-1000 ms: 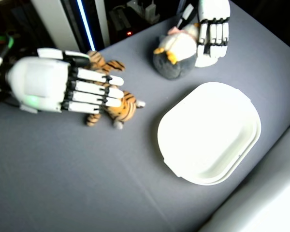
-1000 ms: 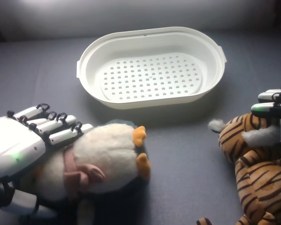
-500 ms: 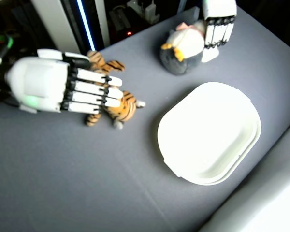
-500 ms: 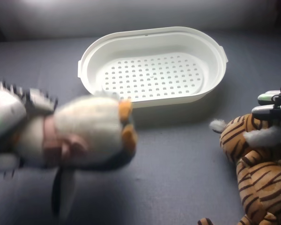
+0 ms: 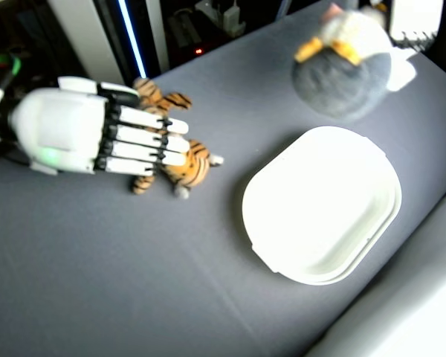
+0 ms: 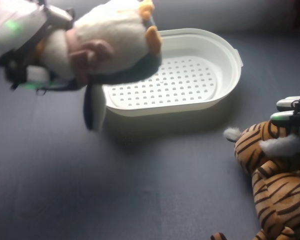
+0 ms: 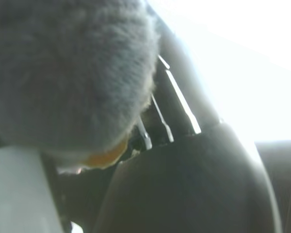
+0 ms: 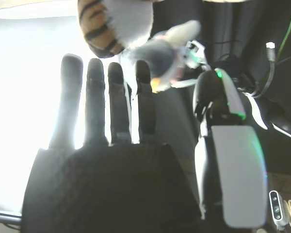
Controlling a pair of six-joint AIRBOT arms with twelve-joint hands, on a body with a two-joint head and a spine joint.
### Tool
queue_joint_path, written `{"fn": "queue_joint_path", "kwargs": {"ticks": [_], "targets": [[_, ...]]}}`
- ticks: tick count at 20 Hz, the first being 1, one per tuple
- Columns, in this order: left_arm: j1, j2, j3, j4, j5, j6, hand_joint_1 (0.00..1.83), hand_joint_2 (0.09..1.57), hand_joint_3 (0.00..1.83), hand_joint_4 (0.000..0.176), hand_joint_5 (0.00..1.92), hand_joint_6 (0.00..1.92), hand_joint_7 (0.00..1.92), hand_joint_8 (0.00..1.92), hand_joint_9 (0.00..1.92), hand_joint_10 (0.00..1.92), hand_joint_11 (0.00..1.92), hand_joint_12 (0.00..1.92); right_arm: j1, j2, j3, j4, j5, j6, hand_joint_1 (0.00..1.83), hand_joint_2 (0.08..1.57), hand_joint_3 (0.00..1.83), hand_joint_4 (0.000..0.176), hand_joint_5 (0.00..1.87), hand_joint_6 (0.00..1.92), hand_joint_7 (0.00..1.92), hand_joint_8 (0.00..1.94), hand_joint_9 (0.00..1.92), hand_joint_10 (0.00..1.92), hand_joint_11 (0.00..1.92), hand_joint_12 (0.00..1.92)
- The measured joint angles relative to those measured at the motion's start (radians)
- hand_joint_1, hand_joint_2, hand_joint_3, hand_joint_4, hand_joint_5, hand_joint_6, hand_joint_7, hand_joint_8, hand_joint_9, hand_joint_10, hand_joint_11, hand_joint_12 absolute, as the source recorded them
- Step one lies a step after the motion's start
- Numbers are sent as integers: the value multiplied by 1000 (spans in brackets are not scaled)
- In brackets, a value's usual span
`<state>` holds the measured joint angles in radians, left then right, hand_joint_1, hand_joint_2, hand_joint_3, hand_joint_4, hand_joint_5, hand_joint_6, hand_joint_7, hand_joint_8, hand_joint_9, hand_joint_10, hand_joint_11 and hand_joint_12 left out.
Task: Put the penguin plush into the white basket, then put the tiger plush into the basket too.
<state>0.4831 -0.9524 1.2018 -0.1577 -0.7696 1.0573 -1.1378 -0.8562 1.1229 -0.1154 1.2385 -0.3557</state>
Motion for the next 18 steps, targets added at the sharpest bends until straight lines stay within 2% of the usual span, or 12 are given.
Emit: {"fn": "queue_joint_path", "kwargs": {"ticks": [1, 2, 3, 4, 5, 6, 8, 9, 12, 14, 16, 18], "targets": [[-26, -17, 13, -8, 34, 23, 1394, 1059, 0, 0, 1007, 704, 1091, 813, 1088, 1042, 937, 1091, 0, -1, 2, -2, 1, 0, 411, 1235, 4, 36, 422, 3, 298, 2, 305, 3, 187, 489], [-33, -27, 23, -9, 52, 36, 1289, 1074, 3, 0, 1006, 760, 1098, 927, 1004, 642, 897, 1075, 0, -3, 3, -3, 0, 0, 411, 1239, 5, 36, 418, 1, 299, 3, 307, 3, 186, 487], [-34, -34, 26, -16, 77, 47, 1245, 982, 0, 0, 830, 282, 896, 419, 946, 376, 812, 1018, 0, -6, 4, -1, 0, 0, 410, 1232, 2, 44, 416, 0, 299, 2, 305, 2, 185, 484], [-34, -40, 27, -31, 106, 60, 1161, 948, 0, 0, 689, 69, 746, 129, 814, 173, 611, 958, 0, -8, 6, -2, 0, 0, 411, 1229, 0, 43, 418, 1, 296, 1, 304, 1, 189, 484], [-30, -42, 30, -43, 135, 76, 1059, 917, 0, 79, 449, 2, 456, 5, 479, 10, 201, 943, 0, -9, 6, -3, -2, 0, 393, 1221, 0, 68, 406, 0, 289, 0, 303, 0, 221, 443], [-25, -42, 30, -46, 134, 76, 1059, 917, 0, 79, 449, 2, 456, 5, 479, 10, 201, 943, 0, -9, 6, -3, -2, 0, 393, 1221, 0, 68, 406, 0, 289, 0, 303, 0, 221, 443], [-5, -29, 23, -67, 119, 82, 921, 893, 0, 144, 176, 0, 167, 1, 136, 1, 1, 490, -2, -9, 6, -2, -2, 1, 435, 1232, 1, 61, 408, 1, 286, 2, 325, 5, 277, 370], [-1, -23, 15, -72, 105, 90, 902, 888, 0, 146, 140, 0, 137, 0, 120, 0, 0, 499, -5, -9, 6, -2, -2, 3, 516, 1247, 4, 43, 418, 4, 306, 7, 351, 12, 290, 373], [34, -2, -21, -74, 49, 91, 865, 895, 1, 171, 123, 0, 117, 0, 105, 1, 0, 553, -8, -8, 6, -6, -2, 5, 651, 1249, 0, 44, 440, 8, 350, 14, 387, 16, 302, 377], [73, 31, -74, -56, 3, 91, 922, 913, 2, 155, 108, 3, 100, 1, 76, 2, 0, 435, -8, -5, 2, -12, 6, 5, 773, 1212, 2, 40, 472, 0, 386, 1, 385, 1, 344, 232], [136, 88, -146, -9, -88, 64, 936, 908, 0, 163, 110, 3, 101, 2, 109, 7, 0, 590, -8, 24, -26, -37, 26, 3, 998, 1123, 0, 94, 424, 0, 356, 1, 375, 3, 354, 197], [212, 146, -216, 33, -197, 32, 885, 909, 0, 175, 67, 2, 43, 3, 44, 5, 0, 412, -8, 43, -48, -73, 52, 0, 1153, 1052, 0, 148, 382, 0, 300, 0, 347, 0, 387, 154]]}}
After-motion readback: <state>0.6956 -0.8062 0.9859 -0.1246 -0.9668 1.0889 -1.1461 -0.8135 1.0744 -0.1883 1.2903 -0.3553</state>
